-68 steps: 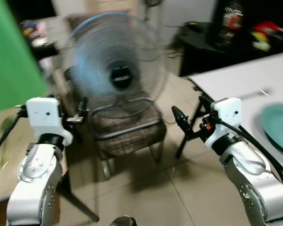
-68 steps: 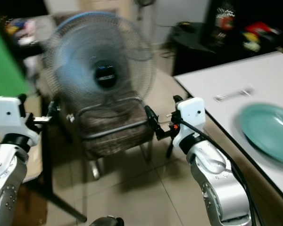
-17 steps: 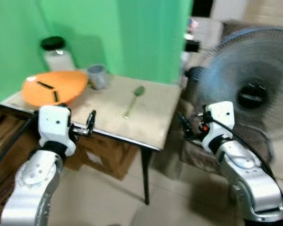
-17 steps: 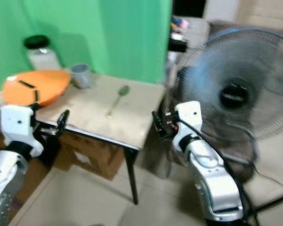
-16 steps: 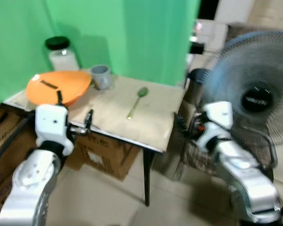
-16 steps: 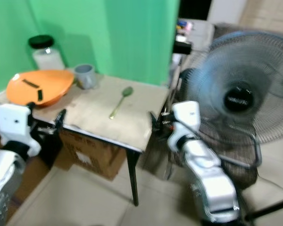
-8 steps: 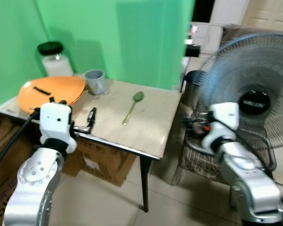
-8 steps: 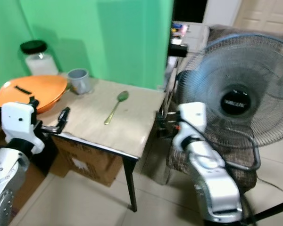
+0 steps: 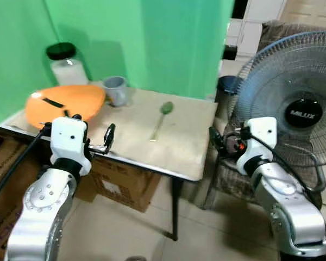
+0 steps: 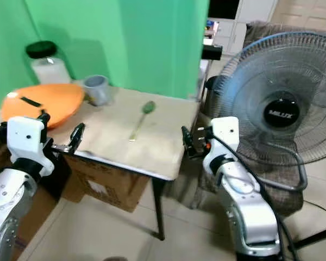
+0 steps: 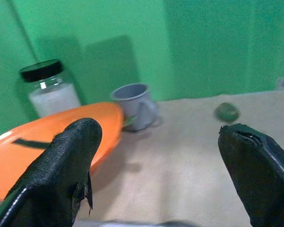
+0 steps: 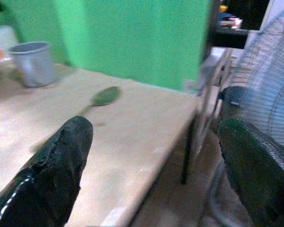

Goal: Setting the table

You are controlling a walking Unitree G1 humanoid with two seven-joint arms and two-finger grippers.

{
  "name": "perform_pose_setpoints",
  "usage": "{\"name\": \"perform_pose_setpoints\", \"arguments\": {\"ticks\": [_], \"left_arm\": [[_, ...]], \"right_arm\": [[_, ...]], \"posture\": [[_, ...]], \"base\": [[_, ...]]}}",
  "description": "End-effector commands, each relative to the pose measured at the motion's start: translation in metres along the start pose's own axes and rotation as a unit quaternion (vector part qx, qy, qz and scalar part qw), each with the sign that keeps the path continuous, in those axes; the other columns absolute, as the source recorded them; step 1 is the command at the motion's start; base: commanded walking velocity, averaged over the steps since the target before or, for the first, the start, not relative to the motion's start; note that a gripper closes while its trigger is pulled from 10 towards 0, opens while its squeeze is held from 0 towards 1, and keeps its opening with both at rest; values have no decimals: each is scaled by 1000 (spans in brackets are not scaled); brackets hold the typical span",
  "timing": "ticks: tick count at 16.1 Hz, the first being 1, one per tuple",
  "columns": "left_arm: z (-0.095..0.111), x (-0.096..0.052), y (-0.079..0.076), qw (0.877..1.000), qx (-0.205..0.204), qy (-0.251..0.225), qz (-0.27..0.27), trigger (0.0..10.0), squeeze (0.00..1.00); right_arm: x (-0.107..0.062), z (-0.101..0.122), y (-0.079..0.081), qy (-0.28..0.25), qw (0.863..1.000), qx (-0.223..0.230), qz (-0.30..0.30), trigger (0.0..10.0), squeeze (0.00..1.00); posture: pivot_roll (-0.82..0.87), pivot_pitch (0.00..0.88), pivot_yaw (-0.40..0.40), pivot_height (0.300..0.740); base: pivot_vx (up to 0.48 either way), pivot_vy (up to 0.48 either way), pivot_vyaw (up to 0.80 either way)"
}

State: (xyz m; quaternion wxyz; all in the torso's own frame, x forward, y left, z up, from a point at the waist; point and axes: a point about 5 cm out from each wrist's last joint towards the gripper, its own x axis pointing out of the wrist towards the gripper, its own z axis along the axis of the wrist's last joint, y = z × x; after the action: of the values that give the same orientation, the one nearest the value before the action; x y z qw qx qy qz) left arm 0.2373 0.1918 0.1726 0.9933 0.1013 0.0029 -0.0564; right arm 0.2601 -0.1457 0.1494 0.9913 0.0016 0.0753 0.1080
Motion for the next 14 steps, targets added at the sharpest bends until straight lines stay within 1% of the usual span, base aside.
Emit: {"name": "perform_pose_setpoints", "arguments": {"ticks": [1, 3, 4, 5, 7, 8, 9, 10, 11, 12, 14], "left_arm": [[-1, 1, 1, 1000, -1, 6, 0, 10000, 0], [-1, 0, 2, 1000, 0, 7, 1, 10000, 0], [-2, -1, 5, 1000, 2, 14, 12, 10000, 0], [-3, -2, 9, 1000, 15, 14, 17, 10000, 0], [-7, -1, 16, 999, 21, 27, 29, 10000, 0], [-6, 3, 18, 999, 21, 31, 30, 10000, 0], [-2, 9, 13, 1000, 6, 25, 12, 10000, 0], [-1, 16, 4, 999, 13, 33, -28, 10000, 0], [-1, 17, 2, 999, 19, 34, -37, 10000, 0], [6, 24, -1, 998, 17, 17, -65, 10000, 0], [7, 32, -4, 997, 26, 17, -71, 10000, 0]], "right_arm": [[-1, 5, 2, -9, 1000, -1, 7, 10000, 0], [-1, 5, 3, -9, 1000, 3, 6, 10000, 0], [0, 5, 4, -9, 1000, 5, 6, 10000, 0], [1, 5, 5, -9, 1000, 5, 5, 10000, 0], [2, 3, 8, -9, 1000, 12, 2, 10000, 0], [4, 2, 9, -7, 1000, 21, -4, 10000, 0], [7, 1, 11, 3, 999, 32, 0, 10000, 0], [13, 0, 13, 30, 999, 17, 15, 10000, 0], [14, 0, 14, 35, 999, 14, 17, 10000, 0], [20, 4, 17, 32, 998, -3, 49, 10000, 0], [25, 4, 12, 45, 998, 6, 38, 10000, 0]], "posture": [[39, 0, 40, 740], [51, 0, 33, 740], [56, 0, 34, 740], [56, 0, 38, 740], [62, 0, 46, 740], [71, 0, 60, 740], [61, 0, 68, 740], [57, 0, 76, 740], [57, 0, 76, 740], [44, 0, 73, 740], [32, 0, 84, 740]], "base": [[0, 480, 0], [0, 480, 0], [0, 420, 0], [0, 0, 0], [0, -480, 0], [0, -480, 0], [0, 0, 0], [0, 0, 0], [0, 0, 0], [0, 0, 0], [0, 0, 0]]}}
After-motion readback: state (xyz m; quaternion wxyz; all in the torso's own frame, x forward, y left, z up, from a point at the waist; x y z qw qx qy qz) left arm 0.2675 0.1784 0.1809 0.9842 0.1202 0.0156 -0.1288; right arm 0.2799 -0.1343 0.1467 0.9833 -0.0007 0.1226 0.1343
